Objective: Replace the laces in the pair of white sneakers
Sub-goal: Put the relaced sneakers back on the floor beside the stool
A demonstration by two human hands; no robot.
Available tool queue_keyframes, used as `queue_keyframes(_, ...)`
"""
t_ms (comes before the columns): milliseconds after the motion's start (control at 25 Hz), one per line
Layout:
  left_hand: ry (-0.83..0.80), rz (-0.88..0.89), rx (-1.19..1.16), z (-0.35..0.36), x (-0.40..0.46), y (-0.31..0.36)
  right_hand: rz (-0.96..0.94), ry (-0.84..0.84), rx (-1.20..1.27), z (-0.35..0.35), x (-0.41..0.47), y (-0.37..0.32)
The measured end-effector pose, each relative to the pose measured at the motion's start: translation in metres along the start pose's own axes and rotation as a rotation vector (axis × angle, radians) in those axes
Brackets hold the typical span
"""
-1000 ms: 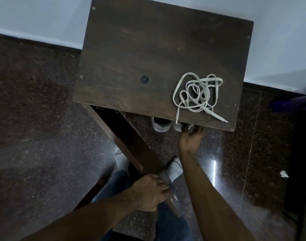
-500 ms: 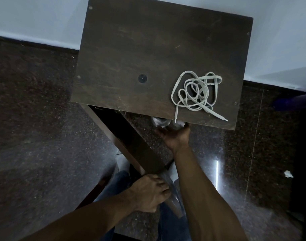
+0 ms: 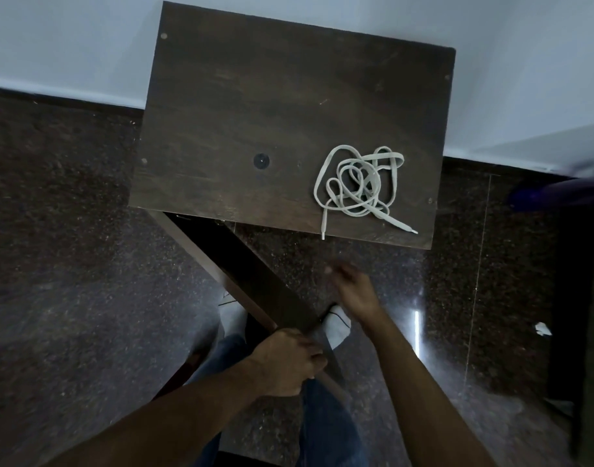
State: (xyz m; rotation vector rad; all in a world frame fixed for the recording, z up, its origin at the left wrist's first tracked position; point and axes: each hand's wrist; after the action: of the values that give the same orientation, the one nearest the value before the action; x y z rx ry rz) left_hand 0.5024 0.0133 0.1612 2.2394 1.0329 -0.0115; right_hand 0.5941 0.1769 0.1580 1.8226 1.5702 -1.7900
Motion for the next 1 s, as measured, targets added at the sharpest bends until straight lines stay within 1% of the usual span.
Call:
queue_keyframes(40, 0.071, -0.015, 0.022, -0.006, 0.007, -0.006, -0.008, -0.004, -0.061, -0.015, -0.016, 0.012)
queue_keyframes(80, 0.104, -0.053, 0.025, -0.011, 0.016, -0.015, -0.026, -0.047, -0.13, -0.031, -0.033, 0.023)
queue_keyframes(120, 0.103, -0.085, -0.026, -0.012, 0.02, -0.015, -0.021, -0.062, -0.187, -0.042, -0.045, 0.033)
queue_keyframes(160, 0.114, -0.121, -0.023, -0.018, 0.025, -0.01, 0.002, -0.051, -0.241, -0.05, -0.05, 0.043)
queue_keyframes(240, 0.303, -0.135, -0.064, -0.039, 0.039, -0.019, 0.038, -0.012, -0.277, -0.056, -0.06, 0.055)
queue_keyframes(280, 0.394, -0.142, -0.037, -0.048, 0.045, -0.026, 0.033, 0.018, -0.245, -0.055, -0.062, 0.059)
queue_keyframes(320, 0.477, -0.158, 0.035, -0.057, 0.049, -0.031, 0.022, 0.064, -0.217, -0.052, -0.064, 0.059)
queue_keyframes(440, 0.662, -0.268, 0.216, -0.068, 0.054, -0.046, -0.081, 0.328, -0.132, -0.05, -0.048, 0.051)
queue_keyframes(480, 0.701, -0.277, 0.245, -0.072, 0.053, -0.053, -0.089, 0.385, -0.068, -0.049, -0.038, 0.046)
queue_keyframes(600, 0.769, -0.347, 0.291, -0.08, 0.053, -0.069, -0.112, 0.425, 0.305, -0.048, -0.009, 0.028)
queue_keyframes(680, 0.838, -0.419, 0.281, -0.085, 0.051, -0.073, -0.093, 0.468, 0.458, -0.05, 0.005, 0.016)
queue_keyframes(760, 0.871, -0.443, 0.284, -0.091, 0.052, -0.077, -0.074, 0.484, 0.505, -0.056, 0.018, 0.007)
queue_keyframes(880, 0.867, -0.468, 0.308, -0.103, 0.056, -0.086, -0.063, 0.472, 0.496, -0.058, 0.032, 0.006)
queue_keyframes(1000, 0.794, -0.521, 0.296, -0.111, 0.058, -0.078, -0.026, 0.476, 0.454, -0.056, 0.033, 0.008)
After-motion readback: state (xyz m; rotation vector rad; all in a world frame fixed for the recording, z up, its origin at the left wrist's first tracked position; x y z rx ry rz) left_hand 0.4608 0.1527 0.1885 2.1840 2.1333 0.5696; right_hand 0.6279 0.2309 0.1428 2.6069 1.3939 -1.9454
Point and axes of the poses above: each hand's wrist, its own x-axis towards the middle knuckle, its own z-axis out of the palm, y = z × x, and after that the axes turned 8 degrees about z, right-handed
